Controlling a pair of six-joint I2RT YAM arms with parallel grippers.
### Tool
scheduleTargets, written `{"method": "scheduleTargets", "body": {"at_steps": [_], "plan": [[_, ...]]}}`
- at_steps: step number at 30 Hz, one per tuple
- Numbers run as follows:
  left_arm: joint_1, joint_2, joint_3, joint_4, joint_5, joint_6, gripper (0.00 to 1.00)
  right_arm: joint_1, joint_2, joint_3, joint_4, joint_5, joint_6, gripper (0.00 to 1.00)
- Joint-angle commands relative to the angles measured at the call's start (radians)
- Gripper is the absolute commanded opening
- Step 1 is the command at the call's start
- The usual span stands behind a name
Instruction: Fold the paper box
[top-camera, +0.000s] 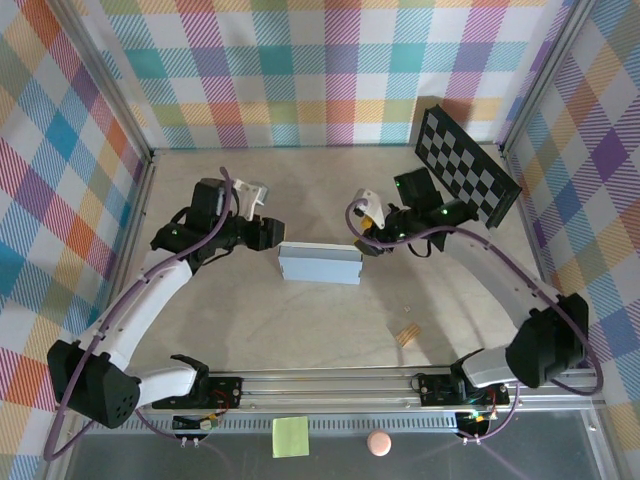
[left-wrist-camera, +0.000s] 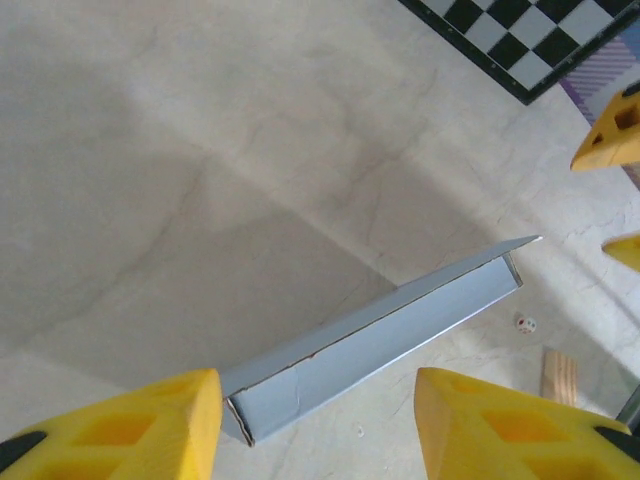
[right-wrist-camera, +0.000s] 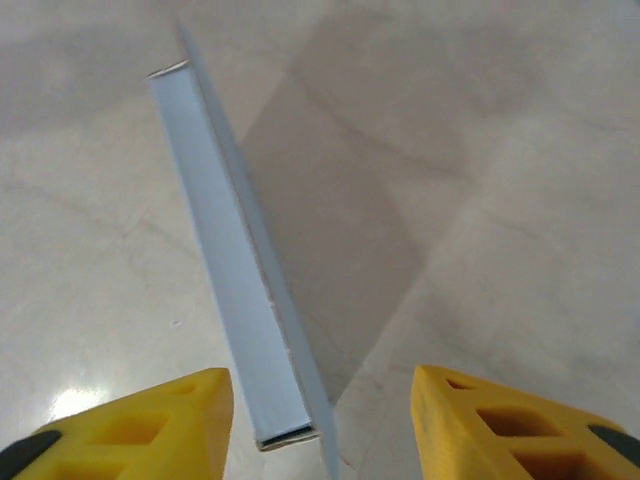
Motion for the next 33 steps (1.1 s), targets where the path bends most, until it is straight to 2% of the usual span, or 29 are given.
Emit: {"method": "scheduleTargets", "body": {"at_steps": [1, 5, 8, 12, 16, 20, 28, 33], "plan": [[-0.002, 0.056, 0.051, -0.023, 0.060, 0.105, 0.55, -0.005, -0.068, -0.087, 0.140, 0.119, 0.232, 0.51], [-0.037, 0.105, 0.079, -0.012, 0.114, 0.201, 0.58, -0.006, -0.189, -0.215, 0.224, 0.188, 0.321, 0.55], [-0.070, 0.128, 0.091, -0.052, 0.143, 0.382, 0.59, -0.006, -0.273, -0.300, 0.255, 0.214, 0.346, 0.57], [-0.115, 0.129, 0.103, -0.110, 0.119, 0.600, 0.66, -0.005, -0.356, -0.391, 0.308, 0.222, 0.353, 0.59], [-0.138, 0.132, 0.084, -0.041, 0.156, 0.721, 0.77, -0.006, -0.382, -0.428, 0.321, 0.221, 0.345, 0.61], [-0.144, 0.185, 0.114, -0.067, 0.211, 0.861, 0.80, -0.006, -0.391, -0.434, 0.305, 0.238, 0.331, 0.62], [-0.153, 0.350, 0.216, -0.135, 0.243, 0.990, 0.80, -0.006, -0.428, -0.436, 0.276, 0.247, 0.303, 0.64], [-0.164, 0.462, 0.314, -0.270, 0.241, 1.059, 0.79, -0.006, -0.435, -0.427, 0.254, 0.248, 0.291, 0.64]]}}
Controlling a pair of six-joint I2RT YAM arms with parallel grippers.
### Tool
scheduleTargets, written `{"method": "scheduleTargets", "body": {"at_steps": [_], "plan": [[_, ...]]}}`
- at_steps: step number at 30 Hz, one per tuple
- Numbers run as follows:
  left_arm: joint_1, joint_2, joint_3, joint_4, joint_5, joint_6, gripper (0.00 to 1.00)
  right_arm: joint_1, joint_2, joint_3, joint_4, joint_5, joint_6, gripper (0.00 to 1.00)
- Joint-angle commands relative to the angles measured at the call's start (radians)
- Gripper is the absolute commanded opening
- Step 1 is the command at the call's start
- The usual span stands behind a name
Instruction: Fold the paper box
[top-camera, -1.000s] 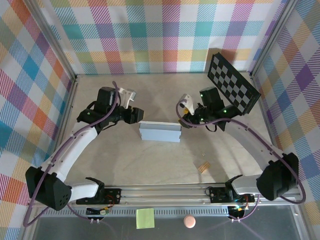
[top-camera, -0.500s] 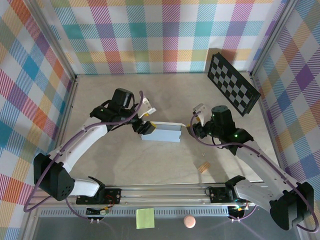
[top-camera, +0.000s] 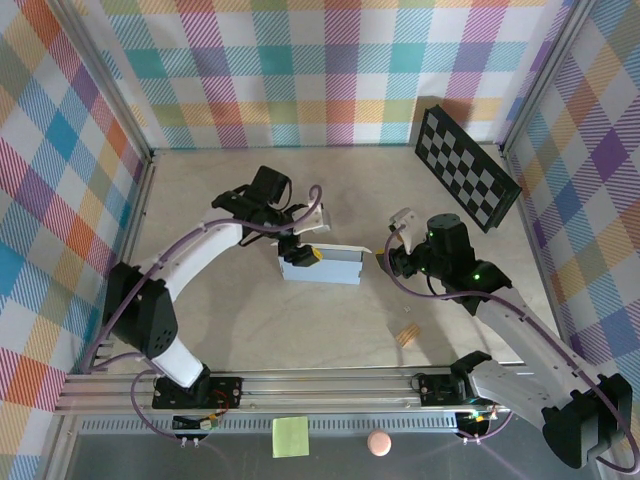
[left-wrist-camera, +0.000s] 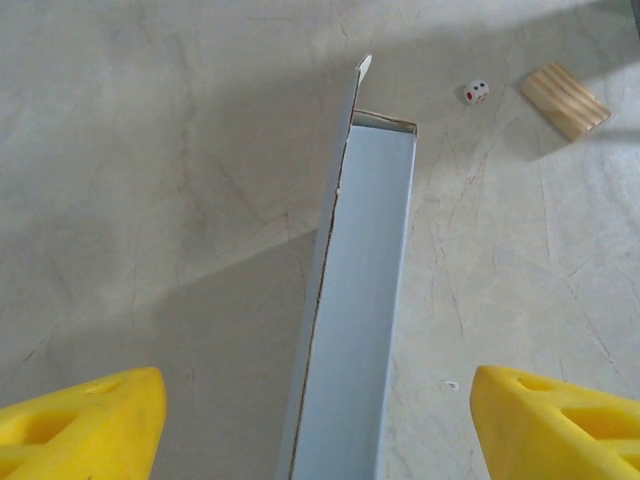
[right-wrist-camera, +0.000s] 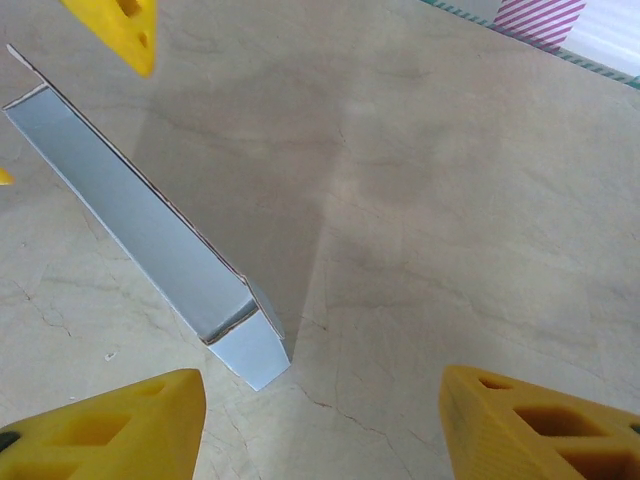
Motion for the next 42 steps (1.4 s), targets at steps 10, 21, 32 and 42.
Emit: {"method": "scheduleTargets", "body": {"at_steps": [10, 21, 32, 42], "plan": [[-0.040, 0.177, 0.152, -0.254, -0.015, 0.158, 0.69, -0.006, -0.016, 0.003, -0.025, 0.016, -0.033, 0.64], [-0.037, 0.205, 0.167, -0.330, -0.071, 0.185, 0.39, -0.006, 0.011, 0.011, -0.042, 0.031, -0.036, 0.63], [-0.008, 0.029, -0.029, -0.219, -0.161, 0.059, 0.32, -0.003, 0.078, 0.065, -0.006, -0.079, 0.066, 0.61], [-0.006, -0.133, -0.226, -0.048, -0.169, -0.057, 0.32, 0.032, 0.280, 0.243, -0.100, -0.226, 0.246, 0.52]]}}
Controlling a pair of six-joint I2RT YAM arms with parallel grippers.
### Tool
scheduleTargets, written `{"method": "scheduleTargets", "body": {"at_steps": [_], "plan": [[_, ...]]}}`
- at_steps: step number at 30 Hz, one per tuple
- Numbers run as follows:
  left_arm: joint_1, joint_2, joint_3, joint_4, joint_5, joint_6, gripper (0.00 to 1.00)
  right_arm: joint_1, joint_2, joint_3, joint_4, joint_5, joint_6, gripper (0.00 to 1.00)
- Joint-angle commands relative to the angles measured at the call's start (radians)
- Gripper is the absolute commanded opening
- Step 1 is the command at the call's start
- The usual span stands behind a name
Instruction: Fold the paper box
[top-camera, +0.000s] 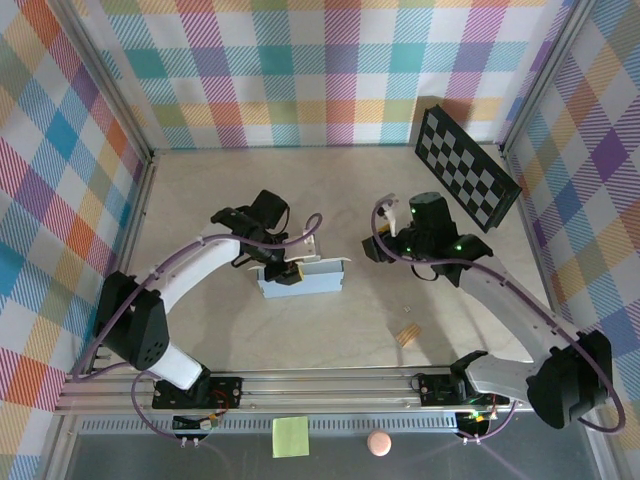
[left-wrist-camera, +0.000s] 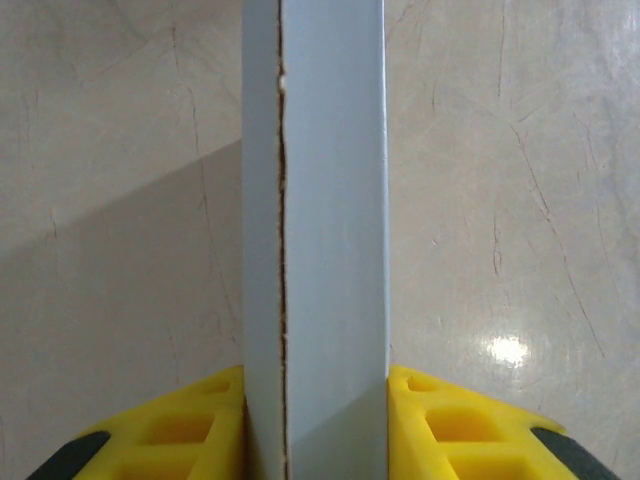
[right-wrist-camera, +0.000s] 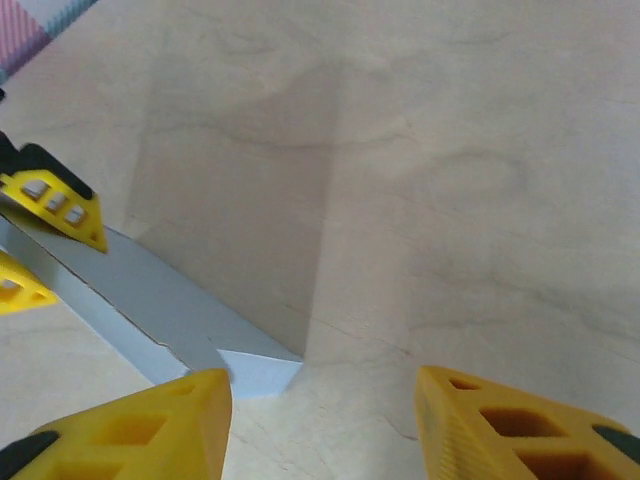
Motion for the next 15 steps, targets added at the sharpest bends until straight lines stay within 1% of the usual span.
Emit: {"method": "scheduleTargets", "body": {"at_steps": [1, 2, 4, 9, 15], "plan": [[0.010, -0.022, -0.038, 0.075, 0.000, -0.051, 0.32, 0.015, 0.059, 0.078, -0.088, -0.078, 0.086, 0.52], [0.010, -0.021, -0.043, 0.083, 0.008, -0.056, 0.32, 0.015, 0.081, 0.103, -0.129, -0.082, 0.093, 0.52], [0.010, -0.009, -0.041, 0.081, 0.021, -0.058, 0.32, 0.016, 0.118, 0.145, -0.197, -0.136, 0.068, 0.52], [0.007, 0.001, -0.059, 0.082, 0.029, -0.057, 0.32, 0.028, 0.144, 0.146, -0.213, -0.178, 0.014, 0.52], [0.005, -0.024, -0.081, 0.116, 0.047, -0.059, 0.33, 0.043, 0.186, 0.162, -0.234, -0.182, -0.064, 0.52]]}}
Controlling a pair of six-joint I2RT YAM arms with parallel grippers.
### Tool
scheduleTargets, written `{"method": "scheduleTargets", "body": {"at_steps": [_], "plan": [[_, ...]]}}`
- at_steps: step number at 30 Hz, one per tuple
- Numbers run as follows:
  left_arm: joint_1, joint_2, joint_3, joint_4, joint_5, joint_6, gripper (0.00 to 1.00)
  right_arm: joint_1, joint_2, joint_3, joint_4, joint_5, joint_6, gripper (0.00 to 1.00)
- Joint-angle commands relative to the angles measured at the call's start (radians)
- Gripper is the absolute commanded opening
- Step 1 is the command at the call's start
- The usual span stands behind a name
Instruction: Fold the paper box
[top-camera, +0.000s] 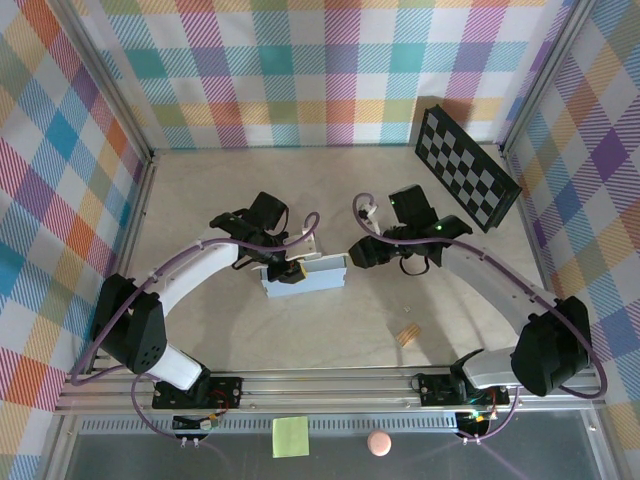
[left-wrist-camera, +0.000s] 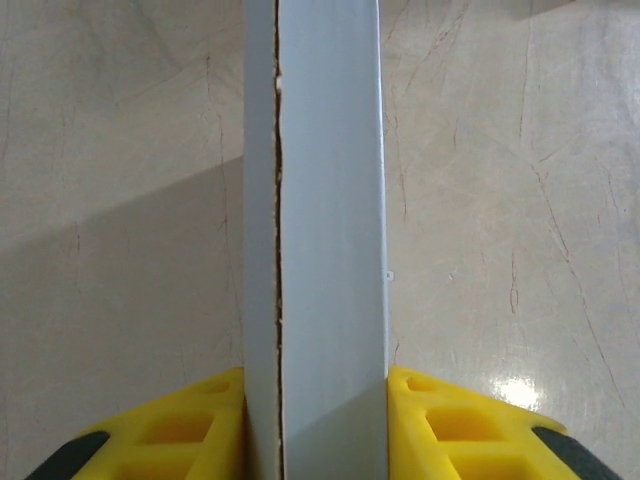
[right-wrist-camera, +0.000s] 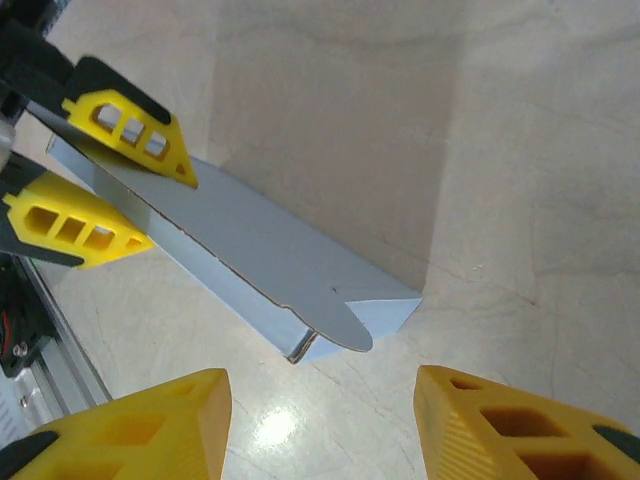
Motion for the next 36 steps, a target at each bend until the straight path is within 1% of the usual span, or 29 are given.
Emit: {"method": "scheduleTargets", "body": {"at_steps": [1, 4, 7, 11, 15, 21, 23, 30, 33, 36], "plan": [[0.005, -0.007, -0.039, 0.021, 0.024, -0.008, 0.33, 0.013, 0.029, 0.043, -0.041, -0.038, -0.066, 0.52], [-0.001, 0.005, -0.035, 0.025, 0.025, -0.014, 0.33, 0.025, 0.057, 0.061, -0.043, -0.044, -0.107, 0.51], [-0.005, 0.016, -0.031, 0.029, 0.031, -0.023, 0.32, 0.025, 0.085, 0.083, -0.056, -0.031, -0.118, 0.49], [-0.010, 0.021, -0.031, 0.026, 0.036, -0.024, 0.32, 0.027, 0.113, 0.100, -0.067, -0.014, -0.129, 0.43], [-0.012, 0.023, -0.030, 0.026, 0.031, -0.023, 0.32, 0.030, 0.126, 0.106, -0.074, -0.004, -0.133, 0.34], [-0.016, 0.030, -0.025, 0.022, 0.034, -0.023, 0.32, 0.043, 0.133, 0.104, -0.063, -0.016, -0.120, 0.26], [-0.018, 0.030, -0.026, 0.021, 0.032, -0.024, 0.32, 0.049, 0.134, 0.108, -0.063, -0.011, -0.115, 0.25], [-0.023, 0.037, -0.022, 0.020, 0.029, -0.026, 0.31, 0.066, 0.142, 0.138, -0.080, 0.025, -0.083, 0.15], [-0.025, 0.037, -0.022, 0.020, 0.027, -0.027, 0.31, 0.074, 0.142, 0.150, -0.087, 0.056, -0.012, 0.12], [-0.027, 0.037, -0.019, 0.022, 0.027, -0.031, 0.31, 0.086, 0.142, 0.149, -0.072, 0.040, 0.052, 0.10]]}}
